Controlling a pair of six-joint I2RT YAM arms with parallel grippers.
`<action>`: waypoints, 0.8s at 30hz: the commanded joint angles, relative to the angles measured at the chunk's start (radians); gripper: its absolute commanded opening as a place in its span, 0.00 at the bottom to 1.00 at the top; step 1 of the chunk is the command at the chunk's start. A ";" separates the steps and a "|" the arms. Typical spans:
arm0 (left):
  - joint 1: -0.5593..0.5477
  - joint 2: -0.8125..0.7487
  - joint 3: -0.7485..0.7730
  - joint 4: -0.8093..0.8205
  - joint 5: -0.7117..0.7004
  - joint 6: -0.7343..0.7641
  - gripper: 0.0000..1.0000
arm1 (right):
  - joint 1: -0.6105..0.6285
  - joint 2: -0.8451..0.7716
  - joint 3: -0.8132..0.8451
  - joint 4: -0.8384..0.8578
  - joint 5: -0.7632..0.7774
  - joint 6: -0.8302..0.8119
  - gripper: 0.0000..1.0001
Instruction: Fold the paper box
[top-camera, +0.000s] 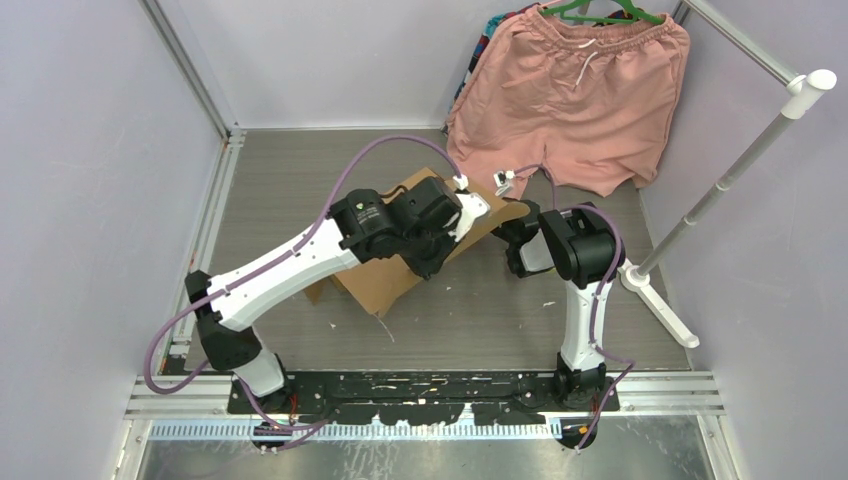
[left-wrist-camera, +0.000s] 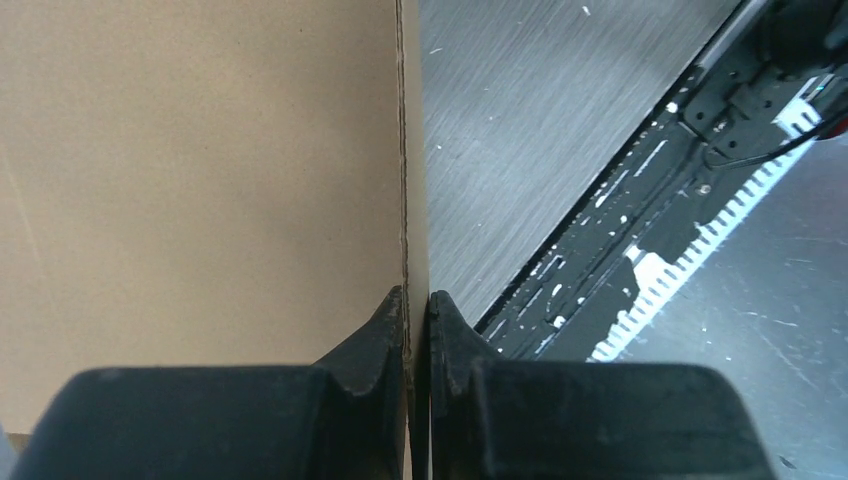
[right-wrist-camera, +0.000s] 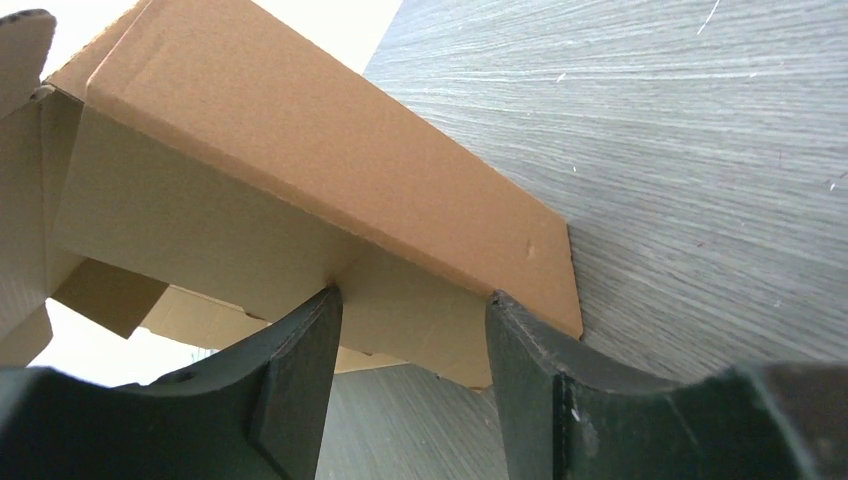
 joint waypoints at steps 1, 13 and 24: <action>0.047 -0.076 -0.021 0.073 0.177 -0.029 0.10 | 0.009 -0.028 0.052 0.072 0.029 -0.067 0.61; 0.213 -0.134 -0.121 0.160 0.414 -0.067 0.12 | 0.025 0.044 0.154 0.073 -0.009 -0.053 0.61; 0.380 -0.189 -0.234 0.285 0.646 -0.116 0.14 | 0.058 0.124 0.258 0.073 -0.051 -0.026 0.61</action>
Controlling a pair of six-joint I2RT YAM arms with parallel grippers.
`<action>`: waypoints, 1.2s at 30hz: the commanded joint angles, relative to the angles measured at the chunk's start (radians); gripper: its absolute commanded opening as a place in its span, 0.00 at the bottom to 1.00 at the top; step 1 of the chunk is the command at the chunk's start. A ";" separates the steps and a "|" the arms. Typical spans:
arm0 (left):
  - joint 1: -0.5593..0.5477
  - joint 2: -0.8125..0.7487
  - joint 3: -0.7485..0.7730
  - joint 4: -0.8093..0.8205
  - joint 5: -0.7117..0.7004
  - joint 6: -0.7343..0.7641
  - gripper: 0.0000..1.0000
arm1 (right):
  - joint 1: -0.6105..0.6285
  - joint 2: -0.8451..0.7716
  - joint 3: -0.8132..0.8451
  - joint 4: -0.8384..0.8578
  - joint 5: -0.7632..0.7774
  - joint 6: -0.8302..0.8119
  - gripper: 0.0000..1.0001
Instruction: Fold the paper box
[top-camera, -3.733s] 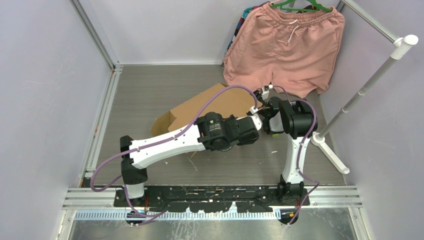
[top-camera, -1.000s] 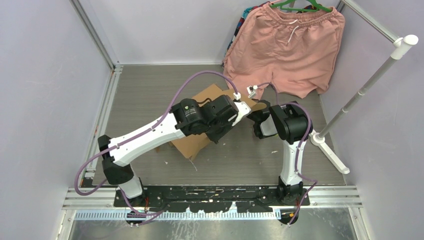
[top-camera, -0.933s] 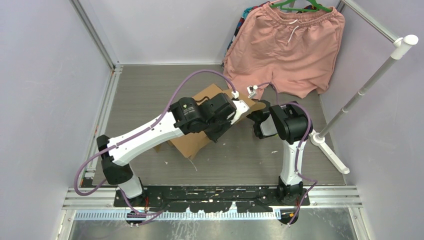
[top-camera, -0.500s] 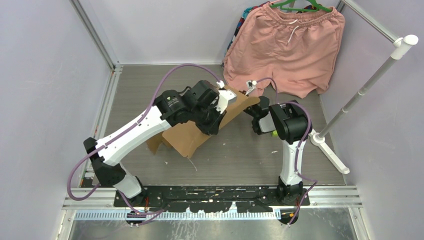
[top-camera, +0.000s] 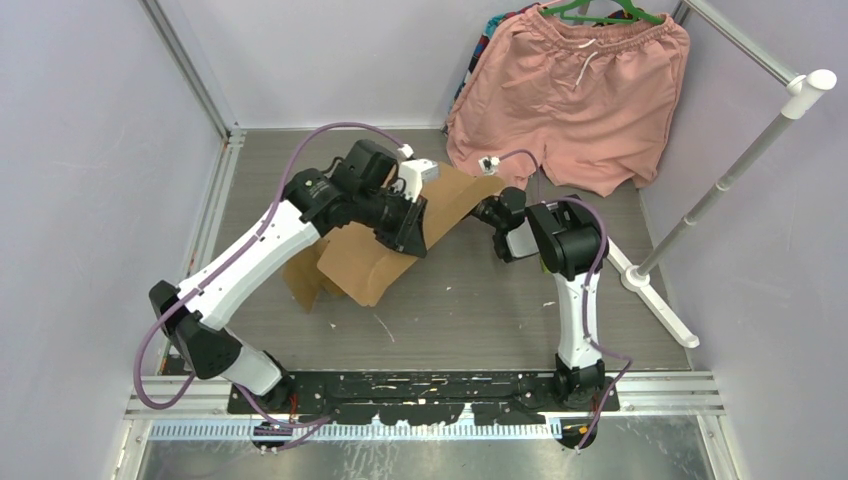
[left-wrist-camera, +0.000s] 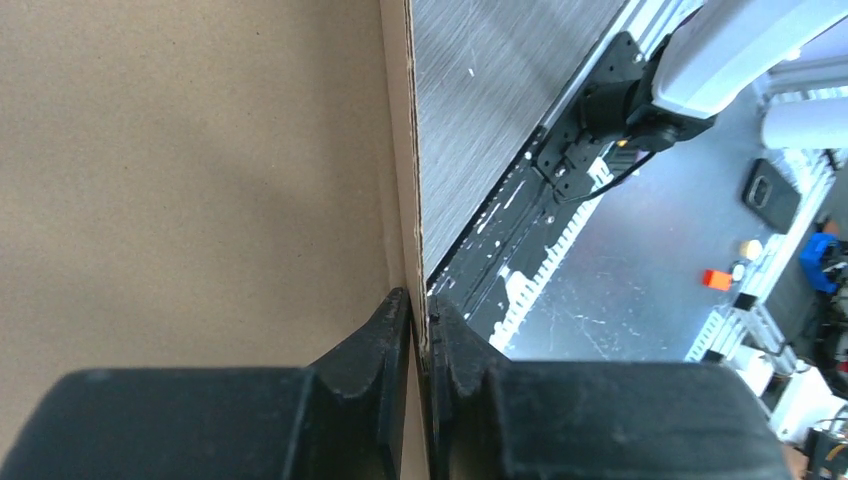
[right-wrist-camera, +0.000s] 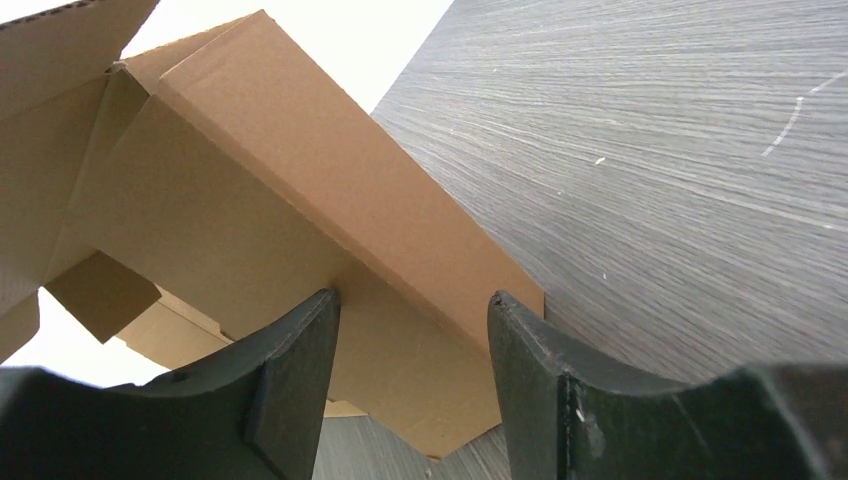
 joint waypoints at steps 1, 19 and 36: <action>0.066 -0.055 -0.030 0.110 0.178 -0.039 0.14 | 0.022 0.021 0.066 0.073 -0.032 0.003 0.61; 0.421 -0.061 -0.223 0.370 0.623 -0.229 0.17 | 0.101 0.065 0.306 -0.318 -0.067 -0.188 0.60; 0.674 0.031 -0.484 0.980 0.885 -0.698 0.17 | 0.189 0.151 0.708 -1.045 -0.023 -0.521 0.56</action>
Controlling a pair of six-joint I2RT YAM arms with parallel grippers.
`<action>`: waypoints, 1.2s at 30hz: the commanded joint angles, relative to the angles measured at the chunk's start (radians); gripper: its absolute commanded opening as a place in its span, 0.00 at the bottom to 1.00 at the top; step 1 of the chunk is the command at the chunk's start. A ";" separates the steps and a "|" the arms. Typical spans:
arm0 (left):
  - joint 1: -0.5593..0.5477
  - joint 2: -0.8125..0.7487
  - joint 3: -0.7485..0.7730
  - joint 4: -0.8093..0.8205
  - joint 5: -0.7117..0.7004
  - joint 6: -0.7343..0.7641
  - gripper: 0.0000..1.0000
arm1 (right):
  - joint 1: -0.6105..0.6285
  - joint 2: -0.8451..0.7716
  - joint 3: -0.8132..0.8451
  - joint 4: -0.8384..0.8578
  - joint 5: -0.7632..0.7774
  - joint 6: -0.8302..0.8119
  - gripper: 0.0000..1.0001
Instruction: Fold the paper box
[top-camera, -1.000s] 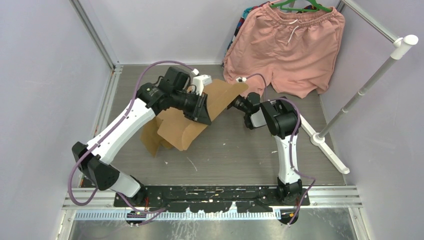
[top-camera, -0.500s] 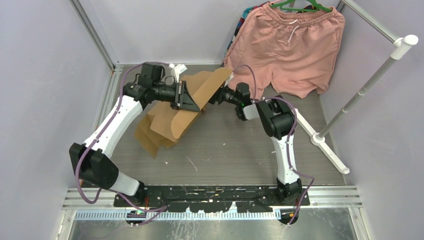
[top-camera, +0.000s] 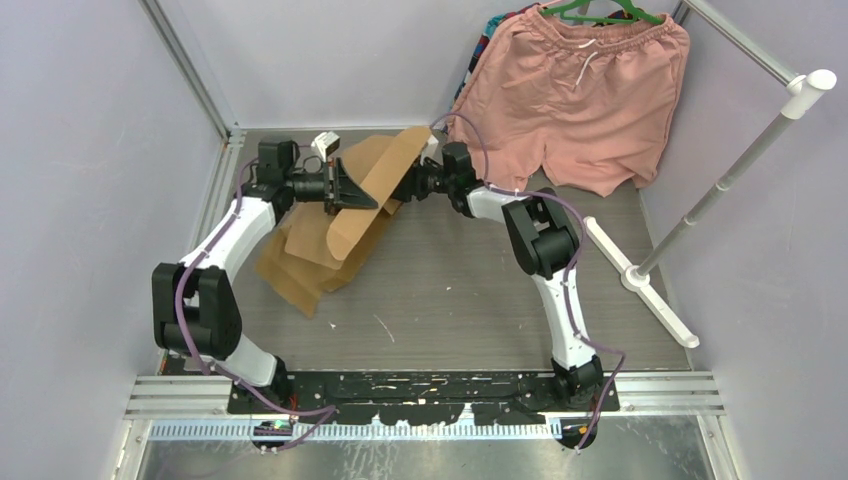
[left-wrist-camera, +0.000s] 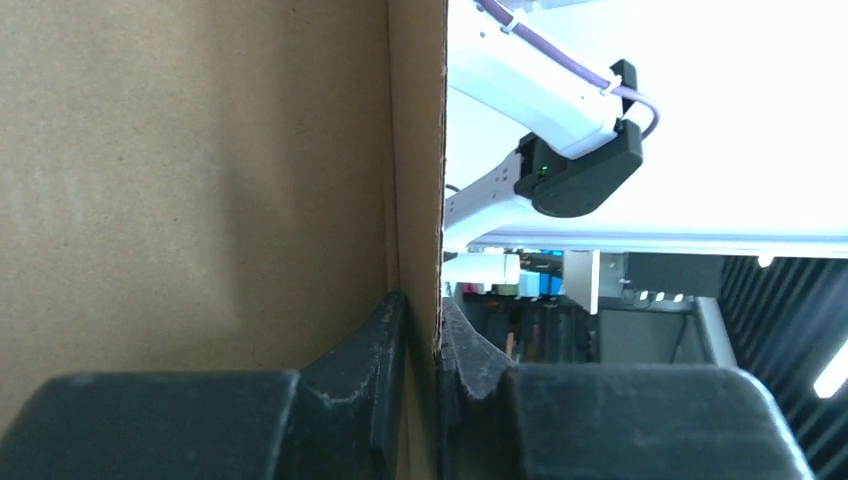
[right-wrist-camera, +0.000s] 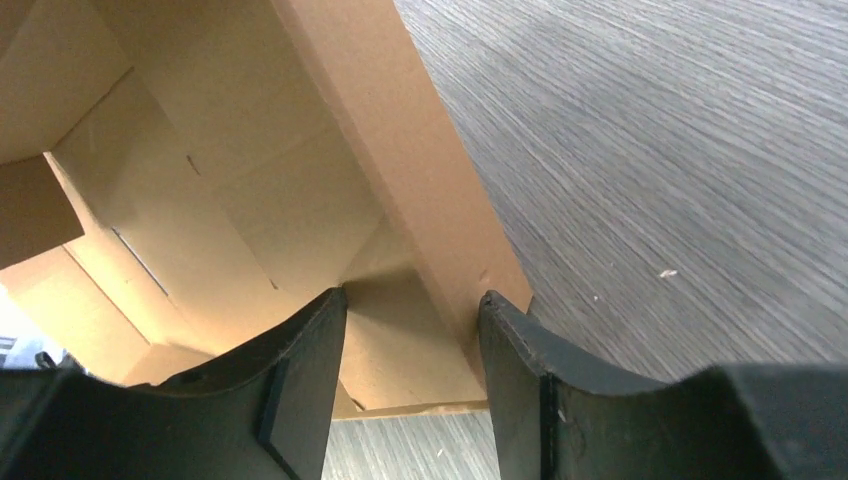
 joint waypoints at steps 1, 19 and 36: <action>0.051 0.008 -0.029 0.281 0.095 -0.198 0.17 | 0.041 0.041 0.133 -0.216 0.007 -0.131 0.55; 0.131 0.259 -0.139 1.686 0.077 -1.297 0.18 | 0.109 0.161 0.459 -0.695 0.187 -0.347 0.33; 0.142 0.265 -0.136 1.687 0.074 -1.259 0.32 | 0.115 -0.045 0.192 -0.804 0.423 -0.356 0.17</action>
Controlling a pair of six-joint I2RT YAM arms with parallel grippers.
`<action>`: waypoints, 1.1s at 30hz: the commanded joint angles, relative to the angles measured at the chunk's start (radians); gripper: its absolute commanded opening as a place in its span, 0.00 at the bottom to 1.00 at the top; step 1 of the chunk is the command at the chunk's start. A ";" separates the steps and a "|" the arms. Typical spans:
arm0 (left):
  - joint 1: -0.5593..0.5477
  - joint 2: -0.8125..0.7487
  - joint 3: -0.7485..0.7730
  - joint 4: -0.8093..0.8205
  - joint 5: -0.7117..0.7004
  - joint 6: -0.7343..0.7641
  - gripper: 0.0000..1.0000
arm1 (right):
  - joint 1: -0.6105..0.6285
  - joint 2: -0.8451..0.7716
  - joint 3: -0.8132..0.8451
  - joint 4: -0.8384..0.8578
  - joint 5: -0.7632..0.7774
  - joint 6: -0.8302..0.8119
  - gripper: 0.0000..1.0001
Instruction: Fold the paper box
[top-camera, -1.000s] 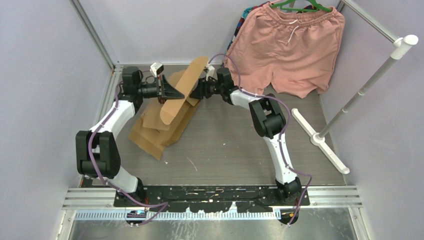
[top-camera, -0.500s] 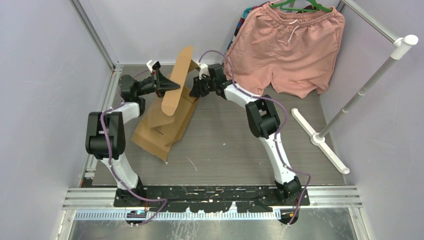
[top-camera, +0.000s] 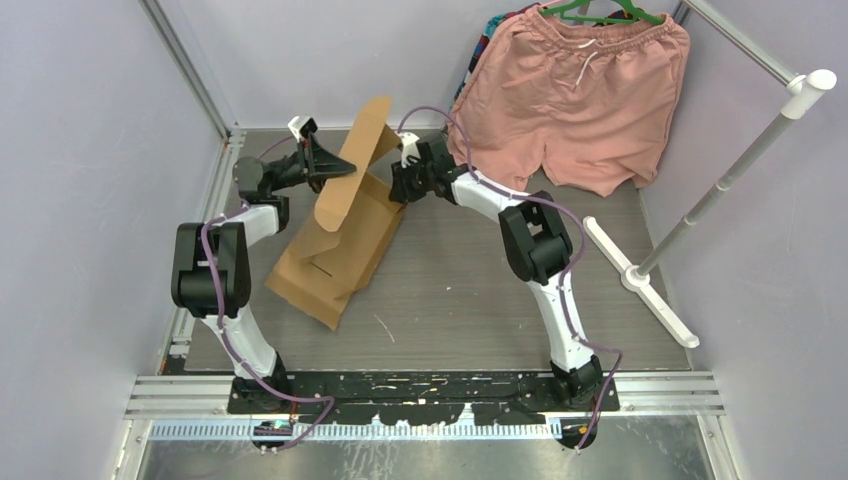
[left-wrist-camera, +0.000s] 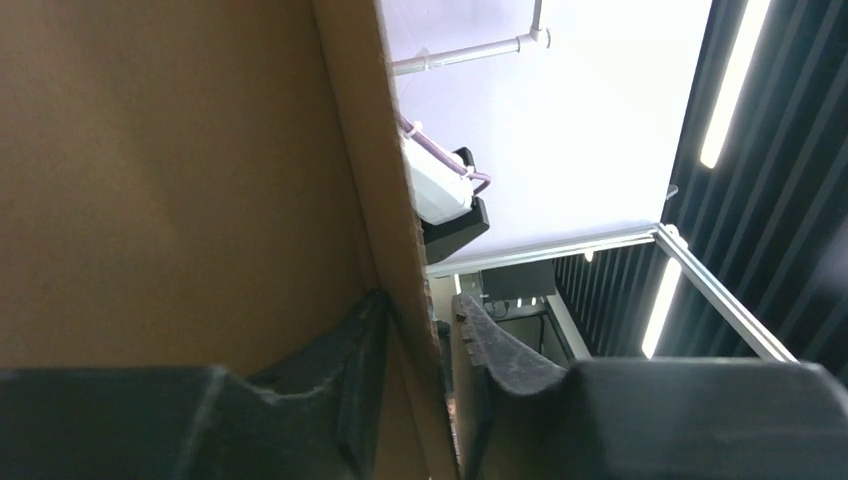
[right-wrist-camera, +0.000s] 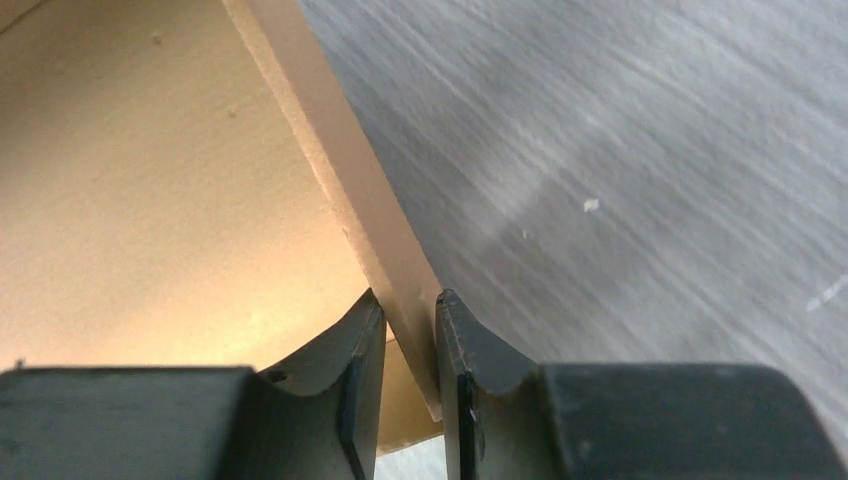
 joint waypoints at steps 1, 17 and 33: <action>0.007 -0.004 0.015 0.075 -0.037 0.022 0.46 | 0.018 -0.092 -0.137 -0.165 0.098 -0.011 0.17; 0.043 -0.123 -0.009 -0.594 -0.071 0.605 0.82 | -0.003 -0.424 -0.554 -0.325 0.161 0.061 0.15; 0.026 -0.296 0.116 -1.538 -0.194 1.279 0.83 | -0.009 -0.502 -0.702 -0.194 0.233 0.226 0.36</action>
